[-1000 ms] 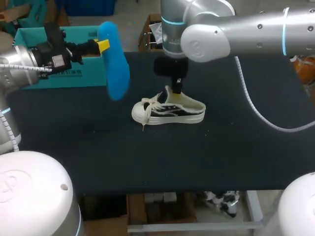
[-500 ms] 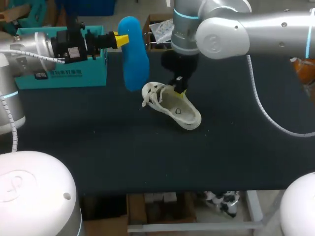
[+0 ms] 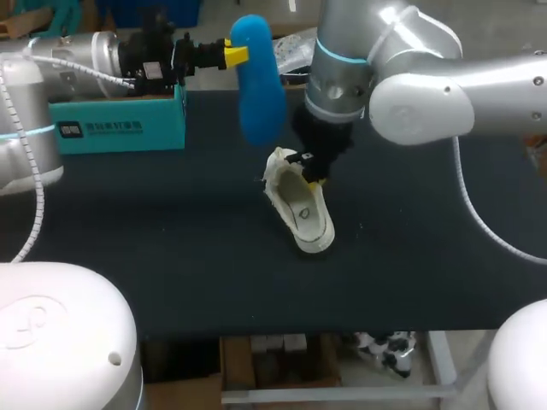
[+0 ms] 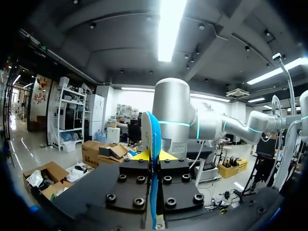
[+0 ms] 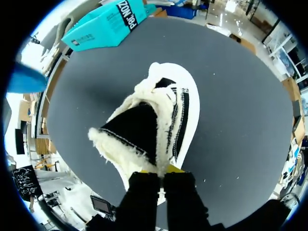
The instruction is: Open the shoe tongue, take the insole out of the shoe, put the insole back into the shoe, and pack the shoe into the shoebox
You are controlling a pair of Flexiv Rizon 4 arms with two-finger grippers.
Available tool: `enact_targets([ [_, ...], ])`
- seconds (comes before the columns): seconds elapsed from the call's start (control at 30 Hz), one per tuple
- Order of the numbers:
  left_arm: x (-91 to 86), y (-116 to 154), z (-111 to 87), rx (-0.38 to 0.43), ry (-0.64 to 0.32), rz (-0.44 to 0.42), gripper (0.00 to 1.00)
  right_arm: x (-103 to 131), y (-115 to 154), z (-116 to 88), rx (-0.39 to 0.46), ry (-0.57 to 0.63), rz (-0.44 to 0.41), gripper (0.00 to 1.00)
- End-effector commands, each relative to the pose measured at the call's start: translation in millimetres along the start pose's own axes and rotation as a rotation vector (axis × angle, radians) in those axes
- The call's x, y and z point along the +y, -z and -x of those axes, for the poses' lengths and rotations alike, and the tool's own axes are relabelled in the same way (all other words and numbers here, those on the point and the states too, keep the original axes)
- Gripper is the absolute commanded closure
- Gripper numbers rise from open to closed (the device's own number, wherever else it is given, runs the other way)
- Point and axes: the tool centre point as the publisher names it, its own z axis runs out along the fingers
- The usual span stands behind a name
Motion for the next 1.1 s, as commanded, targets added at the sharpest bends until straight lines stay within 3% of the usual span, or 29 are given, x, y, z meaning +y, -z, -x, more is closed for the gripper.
enact_targets([
  [0.03,5.9,1,7.4,0.137,0.001,-0.009,1.00,-13,-9,6,0.015,-0.034,0.200,1.00],
  [0.57,12.6,17,17.1,0.112,0.018,-0.020,1.00,-14,-20,28,0.030,-0.101,0.230,1.00],
  [0.6,13.7,16,16.7,0.119,0.022,-0.015,1.00,-15,-18,29,0.025,-0.101,0.237,0.89],
  [0.63,14.5,15,16.0,0.127,0.025,-0.009,1.00,-15,-17,30,0.022,-0.102,0.240,0.41],
  [0.67,15.3,15,15.4,0.131,0.028,-0.003,1.00,-16,-15,30,0.020,-0.103,0.245,0.00],
  [0.77,18.0,10,13.5,0.138,0.058,0.039,1.00,-17,-11,32,0.011,-0.098,0.253,0.00],
  [1.1,18.0,10,13.5,0.138,0.058,0.039,1.00,-17,-11,32,0.011,-0.098,0.253,0.00],
])
